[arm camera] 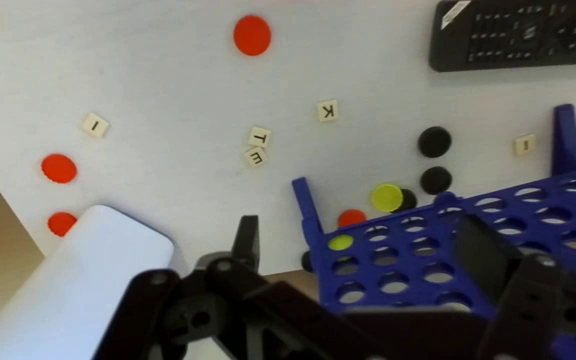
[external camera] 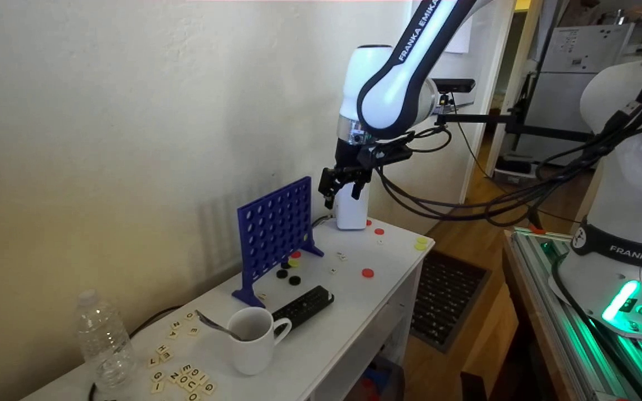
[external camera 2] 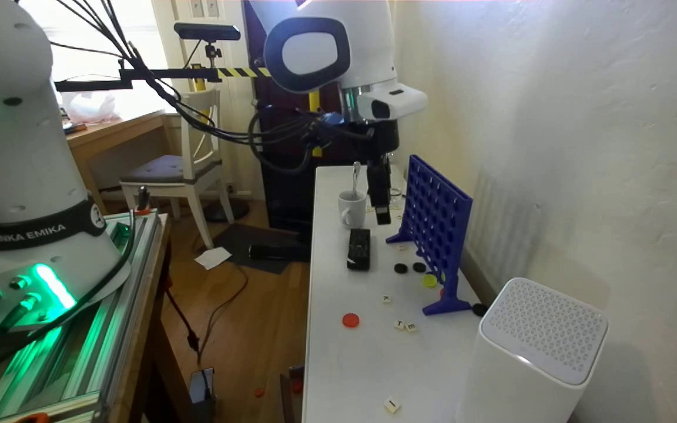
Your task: Move one letter from in front of the token holder and place it on the right side of the table
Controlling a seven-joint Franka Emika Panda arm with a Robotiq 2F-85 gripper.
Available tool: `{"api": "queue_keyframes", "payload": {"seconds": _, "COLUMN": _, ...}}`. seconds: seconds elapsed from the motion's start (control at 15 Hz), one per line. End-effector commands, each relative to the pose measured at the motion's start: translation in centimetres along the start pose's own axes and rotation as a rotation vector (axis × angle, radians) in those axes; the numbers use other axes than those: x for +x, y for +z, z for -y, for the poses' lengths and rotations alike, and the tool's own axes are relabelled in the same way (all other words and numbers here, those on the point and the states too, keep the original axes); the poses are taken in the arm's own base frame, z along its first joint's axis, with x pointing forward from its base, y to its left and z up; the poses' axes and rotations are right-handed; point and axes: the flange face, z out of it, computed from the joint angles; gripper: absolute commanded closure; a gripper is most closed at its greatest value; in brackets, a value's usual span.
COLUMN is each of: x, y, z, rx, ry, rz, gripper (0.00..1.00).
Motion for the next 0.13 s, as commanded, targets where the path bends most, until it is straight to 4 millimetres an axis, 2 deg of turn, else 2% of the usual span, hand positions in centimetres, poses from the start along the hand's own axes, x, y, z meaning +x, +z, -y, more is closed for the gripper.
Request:
{"api": "queue_keyframes", "payload": {"seconds": 0.0, "x": 0.15, "y": -0.69, "z": 0.27, "rx": 0.015, "ry": -0.014, "rz": 0.002, "gripper": 0.00}}
{"api": "queue_keyframes", "payload": {"seconds": 0.07, "x": 0.25, "y": -1.11, "z": 0.27, "rx": 0.025, "ry": -0.022, "rz": 0.004, "gripper": 0.00}}
